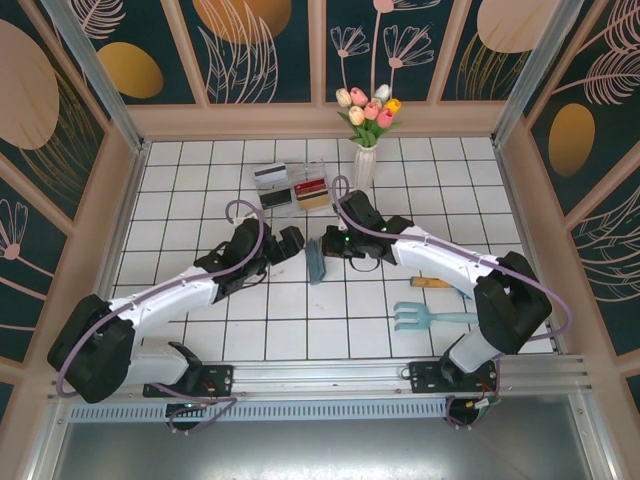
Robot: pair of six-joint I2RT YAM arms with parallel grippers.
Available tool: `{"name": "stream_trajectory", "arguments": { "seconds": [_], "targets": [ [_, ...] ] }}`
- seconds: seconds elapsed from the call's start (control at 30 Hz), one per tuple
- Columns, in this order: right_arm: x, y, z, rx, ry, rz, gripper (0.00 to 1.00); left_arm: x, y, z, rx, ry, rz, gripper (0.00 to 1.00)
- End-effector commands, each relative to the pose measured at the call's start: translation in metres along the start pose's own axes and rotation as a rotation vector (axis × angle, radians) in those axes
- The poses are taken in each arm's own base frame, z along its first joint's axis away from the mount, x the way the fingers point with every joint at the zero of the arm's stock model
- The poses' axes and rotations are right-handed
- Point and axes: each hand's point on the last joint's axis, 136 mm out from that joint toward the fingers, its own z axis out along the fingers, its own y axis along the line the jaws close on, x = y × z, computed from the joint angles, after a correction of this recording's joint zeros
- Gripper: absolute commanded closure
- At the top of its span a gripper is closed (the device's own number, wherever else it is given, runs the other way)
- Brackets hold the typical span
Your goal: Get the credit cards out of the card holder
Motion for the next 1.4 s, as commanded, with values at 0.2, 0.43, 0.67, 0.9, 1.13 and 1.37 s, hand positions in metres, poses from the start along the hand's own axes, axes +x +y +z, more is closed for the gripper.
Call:
{"name": "stream_trajectory", "arguments": {
  "seconds": [0.2, 0.43, 0.67, 0.9, 1.13, 1.37],
  "targets": [
    [-0.024, 0.051, -0.011, -0.153, -0.057, 0.004, 0.95, -0.001, 0.025, -0.015, -0.044, -0.035, -0.025, 0.02],
    [-0.025, 0.041, 0.011, -0.112, -0.037, 0.023, 0.95, 0.012, 0.031, -0.016, -0.032, 0.006, -0.037, 0.01],
    [-0.026, 0.009, -0.001, -0.019, -0.081, 0.062, 0.96, 0.014, 0.016, -0.016, 0.045, 0.024, -0.047, 0.02],
    [-0.013, -0.052, -0.014, 0.104, -0.099, 0.123, 0.96, 0.017, 0.010, -0.011, 0.084, 0.039, -0.054, 0.01],
    [0.000, -0.097, -0.013, 0.200, -0.068, 0.148, 0.96, 0.025, 0.002, -0.002, 0.118, 0.086, -0.055, 0.02],
    [0.019, -0.120, -0.003, 0.250, -0.019, 0.135, 0.95, 0.037, -0.007, 0.006, 0.171, 0.152, -0.049, 0.09]
  ]
}}
